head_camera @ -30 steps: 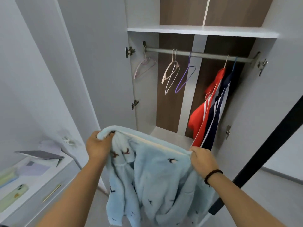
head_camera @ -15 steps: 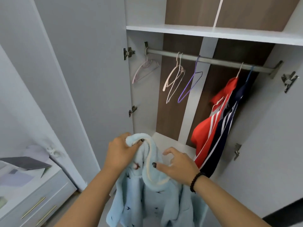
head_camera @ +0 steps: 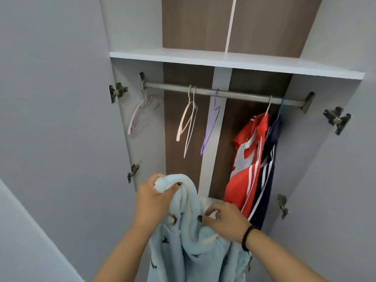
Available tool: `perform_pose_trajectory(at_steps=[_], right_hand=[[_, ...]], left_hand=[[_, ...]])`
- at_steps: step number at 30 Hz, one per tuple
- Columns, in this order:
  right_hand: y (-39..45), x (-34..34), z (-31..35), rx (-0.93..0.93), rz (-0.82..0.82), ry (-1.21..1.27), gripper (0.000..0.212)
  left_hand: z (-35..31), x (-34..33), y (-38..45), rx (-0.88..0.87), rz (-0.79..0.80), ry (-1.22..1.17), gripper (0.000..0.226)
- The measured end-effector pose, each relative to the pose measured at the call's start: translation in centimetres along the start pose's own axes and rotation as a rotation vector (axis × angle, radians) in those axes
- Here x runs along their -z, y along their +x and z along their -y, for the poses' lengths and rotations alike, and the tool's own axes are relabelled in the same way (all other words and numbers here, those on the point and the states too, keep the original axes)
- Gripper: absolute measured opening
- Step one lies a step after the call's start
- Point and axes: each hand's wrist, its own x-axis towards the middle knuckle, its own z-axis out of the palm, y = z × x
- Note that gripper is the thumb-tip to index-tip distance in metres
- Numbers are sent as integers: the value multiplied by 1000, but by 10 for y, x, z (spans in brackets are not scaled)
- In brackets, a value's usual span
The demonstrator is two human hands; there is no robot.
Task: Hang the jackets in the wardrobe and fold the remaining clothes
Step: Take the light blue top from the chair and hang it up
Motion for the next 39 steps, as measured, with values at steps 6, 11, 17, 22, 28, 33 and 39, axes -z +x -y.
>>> perform_pose_trajectory(at_steps=[6, 11, 17, 22, 28, 33, 39], right_hand=[[49, -13, -3, -149, -100, -36, 18], [91, -8, 3, -275, -229, 46, 30], [161, 52, 19, -248, -355, 200, 20], [237, 110, 34, -193, -442, 304, 12], [329, 153, 38, -224, -463, 403, 37], [379, 159, 30, -274, -410, 307, 72], [404, 153, 30, -313, -429, 624, 55]], left_hand=[[-12, 12, 67, -36, -22, -191, 9], [-17, 6, 100, -132, 104, -167, 14], [-17, -9, 140, -198, 89, -153, 22], [-18, -19, 175, -217, 45, -122, 20], [-16, -28, 201, -184, -73, -134, 26], [-10, -34, 204, -160, -129, -144, 29], [-5, -32, 192, -120, -101, -134, 28]])
